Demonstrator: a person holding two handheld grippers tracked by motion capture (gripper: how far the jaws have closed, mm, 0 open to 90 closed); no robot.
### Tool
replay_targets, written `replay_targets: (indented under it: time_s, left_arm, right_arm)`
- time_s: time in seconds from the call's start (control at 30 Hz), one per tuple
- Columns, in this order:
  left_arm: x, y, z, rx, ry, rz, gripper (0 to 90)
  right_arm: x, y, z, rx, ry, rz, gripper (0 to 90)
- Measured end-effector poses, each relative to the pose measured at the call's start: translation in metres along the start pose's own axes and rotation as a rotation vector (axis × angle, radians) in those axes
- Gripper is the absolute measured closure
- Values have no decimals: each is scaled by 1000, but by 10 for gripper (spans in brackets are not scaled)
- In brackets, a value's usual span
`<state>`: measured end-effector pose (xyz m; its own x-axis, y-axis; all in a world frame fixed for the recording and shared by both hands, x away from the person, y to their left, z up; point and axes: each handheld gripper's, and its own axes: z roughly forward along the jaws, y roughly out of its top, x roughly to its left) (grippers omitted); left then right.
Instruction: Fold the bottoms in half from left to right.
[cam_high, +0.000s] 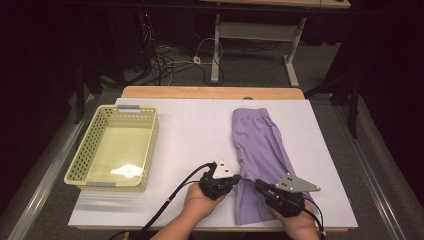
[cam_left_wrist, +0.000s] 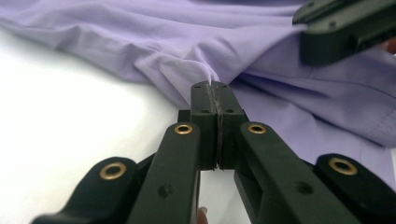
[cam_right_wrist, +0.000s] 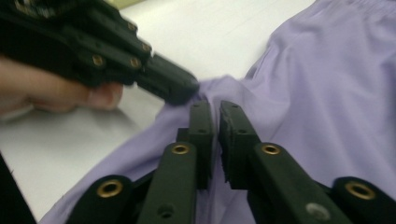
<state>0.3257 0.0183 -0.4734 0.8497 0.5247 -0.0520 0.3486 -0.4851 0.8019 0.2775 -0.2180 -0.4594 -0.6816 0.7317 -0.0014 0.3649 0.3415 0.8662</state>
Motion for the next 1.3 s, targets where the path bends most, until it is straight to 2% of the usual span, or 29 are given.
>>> replay_targets:
  time_s: [0.07,0.27,0.33,0.43,0.53,0.6,0.73,0.8,0.9,1.07,1.1,1.2,1.3]
  left_arm:
    - [2,-4,-4,19,13,4,870]
    - [10,-14,-10,63,35,-25,868]
    - [10,-16,-11,77,39,-19,868]
    - [8,-19,-12,98,39,-10,868]
    - [7,-22,-13,112,41,-3,868]
    - [6,-24,-15,117,46,2,867]
    - [4,-25,-19,107,49,8,865]
    - [2,-24,-21,90,42,9,788]
    - [-2,-22,-21,58,48,15,568]
    - [-10,-10,-5,87,126,58,358]
    - [-10,-7,-2,88,135,59,334]
    - [-10,1,6,80,151,46,345]
    - [-9,3,6,41,154,45,459]
  right_arm:
    - [5,-3,4,30,0,-23,787]
    - [16,-11,12,102,7,-58,773]
    - [20,-14,12,119,7,-72,764]
    - [24,-17,7,130,11,-82,765]
    - [29,-20,3,136,15,-97,818]
    - [31,-20,2,135,21,-109,891]
    - [36,-16,-1,120,41,-116,900]
    - [39,-14,-3,109,47,-120,900]
    - [41,-10,-6,92,49,-121,900]
    - [37,-3,-10,58,44,-104,900]
    - [36,-1,-11,49,43,-108,900]
    - [35,2,-14,29,46,-98,900]
    - [35,2,-14,27,52,-93,900]
